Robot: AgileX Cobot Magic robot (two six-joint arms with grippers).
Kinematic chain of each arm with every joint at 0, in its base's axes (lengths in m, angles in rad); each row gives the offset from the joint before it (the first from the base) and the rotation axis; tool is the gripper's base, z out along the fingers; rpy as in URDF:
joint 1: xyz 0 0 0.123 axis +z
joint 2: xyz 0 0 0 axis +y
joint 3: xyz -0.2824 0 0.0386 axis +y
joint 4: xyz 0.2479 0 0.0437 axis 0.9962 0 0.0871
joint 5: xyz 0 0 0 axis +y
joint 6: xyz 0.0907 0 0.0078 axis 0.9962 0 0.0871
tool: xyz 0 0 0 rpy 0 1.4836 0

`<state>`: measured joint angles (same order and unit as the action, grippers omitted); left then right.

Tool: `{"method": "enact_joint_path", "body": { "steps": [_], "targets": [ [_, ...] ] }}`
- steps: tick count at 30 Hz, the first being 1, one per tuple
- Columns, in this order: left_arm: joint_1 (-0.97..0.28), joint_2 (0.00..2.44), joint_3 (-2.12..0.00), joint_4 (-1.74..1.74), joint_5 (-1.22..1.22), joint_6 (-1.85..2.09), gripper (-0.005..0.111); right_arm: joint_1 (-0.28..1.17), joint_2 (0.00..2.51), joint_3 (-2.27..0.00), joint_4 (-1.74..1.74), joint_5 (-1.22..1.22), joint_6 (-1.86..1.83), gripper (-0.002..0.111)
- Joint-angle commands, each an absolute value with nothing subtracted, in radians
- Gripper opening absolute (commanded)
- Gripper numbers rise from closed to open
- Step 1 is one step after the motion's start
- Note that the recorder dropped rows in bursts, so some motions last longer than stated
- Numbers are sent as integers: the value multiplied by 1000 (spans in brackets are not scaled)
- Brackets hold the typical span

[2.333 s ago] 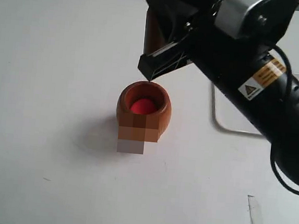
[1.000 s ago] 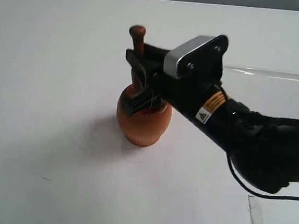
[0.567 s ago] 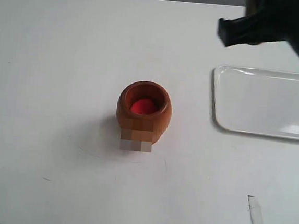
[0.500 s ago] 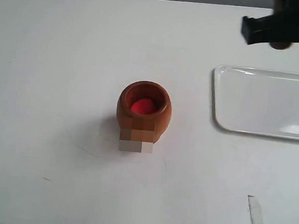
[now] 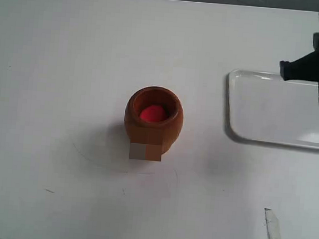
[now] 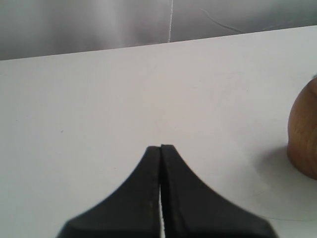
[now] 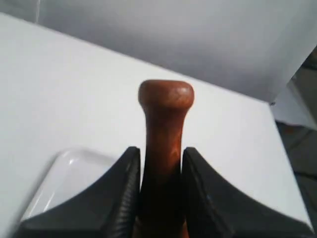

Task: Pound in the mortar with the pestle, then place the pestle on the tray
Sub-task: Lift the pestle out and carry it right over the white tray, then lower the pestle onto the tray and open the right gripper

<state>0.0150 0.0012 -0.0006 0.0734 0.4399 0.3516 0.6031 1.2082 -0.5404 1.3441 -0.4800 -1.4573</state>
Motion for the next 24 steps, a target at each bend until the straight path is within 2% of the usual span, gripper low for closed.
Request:
{"method": "enact_joint_path", "body": {
  "steps": [1, 7, 24],
  "targets": [
    [7, 0, 0, 66, 437, 343, 0, 491, 1348, -567, 1351, -285, -1432, 0],
    [7, 0, 0, 66, 437, 343, 0, 415, 1553, -676, 1397, -65, -1432, 0],
    [7, 0, 0, 66, 437, 343, 0, 415, 1783, -724, 1397, -88, -1429, 0]
  ]
}}
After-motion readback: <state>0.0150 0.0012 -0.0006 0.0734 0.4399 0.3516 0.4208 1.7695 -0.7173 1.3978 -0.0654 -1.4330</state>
